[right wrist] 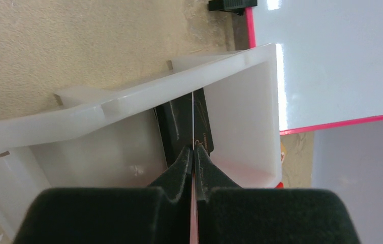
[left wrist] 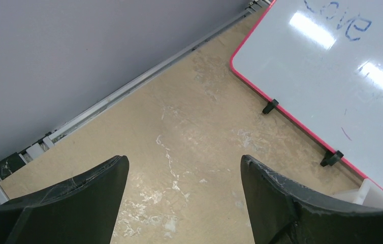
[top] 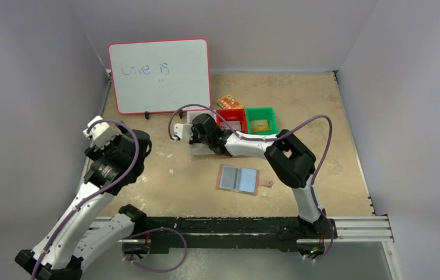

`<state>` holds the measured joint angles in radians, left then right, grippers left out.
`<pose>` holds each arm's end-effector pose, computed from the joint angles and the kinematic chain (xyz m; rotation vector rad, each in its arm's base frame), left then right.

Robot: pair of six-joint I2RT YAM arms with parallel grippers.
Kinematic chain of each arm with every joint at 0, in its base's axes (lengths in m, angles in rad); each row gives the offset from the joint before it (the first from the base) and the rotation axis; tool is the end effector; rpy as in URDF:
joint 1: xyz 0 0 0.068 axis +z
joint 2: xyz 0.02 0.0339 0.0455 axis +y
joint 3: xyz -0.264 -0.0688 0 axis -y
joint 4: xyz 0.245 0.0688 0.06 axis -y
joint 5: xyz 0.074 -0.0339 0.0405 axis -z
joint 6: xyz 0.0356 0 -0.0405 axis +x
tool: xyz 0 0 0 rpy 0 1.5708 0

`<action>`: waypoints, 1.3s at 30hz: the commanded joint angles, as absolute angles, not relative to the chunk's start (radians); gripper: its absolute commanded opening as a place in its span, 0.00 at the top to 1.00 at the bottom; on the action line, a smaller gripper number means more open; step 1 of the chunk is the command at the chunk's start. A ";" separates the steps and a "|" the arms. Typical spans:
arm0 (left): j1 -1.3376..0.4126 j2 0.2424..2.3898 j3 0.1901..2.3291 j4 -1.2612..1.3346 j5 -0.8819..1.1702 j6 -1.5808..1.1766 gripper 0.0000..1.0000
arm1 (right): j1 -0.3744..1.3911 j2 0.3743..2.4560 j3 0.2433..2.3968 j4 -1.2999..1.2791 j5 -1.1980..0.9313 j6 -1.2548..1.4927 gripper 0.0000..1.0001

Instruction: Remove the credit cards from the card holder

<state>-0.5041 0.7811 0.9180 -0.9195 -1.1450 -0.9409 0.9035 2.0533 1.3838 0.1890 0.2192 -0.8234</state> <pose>0.1294 -0.0344 0.3297 -0.8703 1.6706 0.3793 0.2959 0.3630 0.1921 -1.4613 1.4283 -0.1747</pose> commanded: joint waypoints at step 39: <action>-0.495 0.660 0.914 -0.911 -1.216 -0.989 0.17 | 0.862 2.092 1.461 0.212 0.199 -0.889 0.57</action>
<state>-0.5041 0.6621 0.9176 -0.9379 -1.2083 -1.0027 0.8631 2.1429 1.4292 0.2119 0.2180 -0.8806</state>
